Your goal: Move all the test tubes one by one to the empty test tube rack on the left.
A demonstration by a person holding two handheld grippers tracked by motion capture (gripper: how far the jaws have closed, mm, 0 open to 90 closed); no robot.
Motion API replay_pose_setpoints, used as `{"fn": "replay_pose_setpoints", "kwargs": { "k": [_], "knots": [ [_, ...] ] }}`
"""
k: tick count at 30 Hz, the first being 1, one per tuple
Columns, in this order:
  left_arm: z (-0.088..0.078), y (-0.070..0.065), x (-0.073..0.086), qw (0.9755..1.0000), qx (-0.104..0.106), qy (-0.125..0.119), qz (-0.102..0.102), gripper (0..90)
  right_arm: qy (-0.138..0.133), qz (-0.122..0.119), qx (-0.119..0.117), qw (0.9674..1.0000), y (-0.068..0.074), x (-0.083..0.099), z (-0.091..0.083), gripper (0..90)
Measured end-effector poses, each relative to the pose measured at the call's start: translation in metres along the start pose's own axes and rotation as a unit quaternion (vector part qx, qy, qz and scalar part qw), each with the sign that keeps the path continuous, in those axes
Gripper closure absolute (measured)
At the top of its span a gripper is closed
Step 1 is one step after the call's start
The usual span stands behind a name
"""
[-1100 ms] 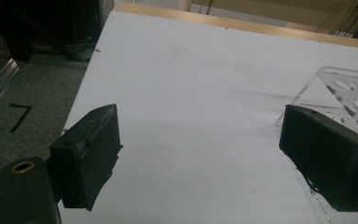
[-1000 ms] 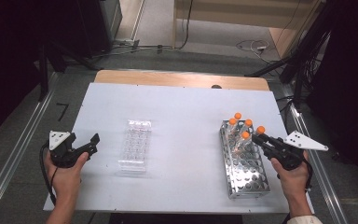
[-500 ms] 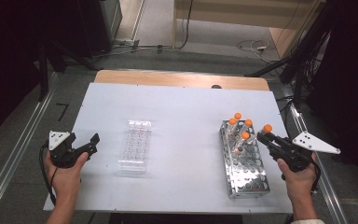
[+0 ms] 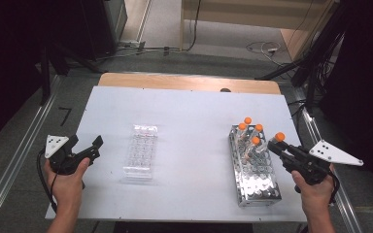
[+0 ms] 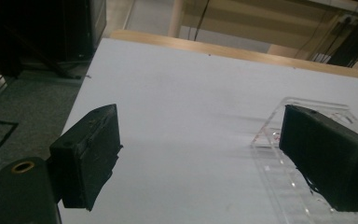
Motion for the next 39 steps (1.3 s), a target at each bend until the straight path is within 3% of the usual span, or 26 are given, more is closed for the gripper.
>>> {"fn": "replay_pose_setpoints", "kwargs": {
  "k": [16, 22, 32, 39],
  "knots": [
    [-0.004, -0.037, -0.016, 0.9977, 0.058, -0.020, 0.026, 12.4, 0.019, -0.011, -0.039, 0.9990, 0.025, 0.000, 0.021, 73.2],
    [-0.003, -0.048, -0.021, 0.9961, 0.077, -0.022, 0.036, 12.4, 0.030, -0.014, -0.069, 0.9971, 0.042, -0.001, 0.037, 73.1],
    [0.001, -0.070, -0.023, 0.9928, 0.106, -0.020, 0.053, 12.0, 0.049, -0.026, -0.094, 0.9941, 0.062, 0.001, 0.057, 73.1],
    [0.004, -0.078, -0.023, 0.9912, 0.117, -0.017, 0.061, 11.9, 0.060, -0.032, -0.110, 0.9916, 0.074, 0.004, 0.069, 73.2]
  ]
}}
Point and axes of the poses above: each handheld gripper's, and its own axes: z roughly forward along the jaws, x roughly out of its underside, y roughly to its left, the point moved 3 cm from there along z, roughly forward along the jaws, and after that the axes turned 4 degrees about z, right-handed, at the moved point
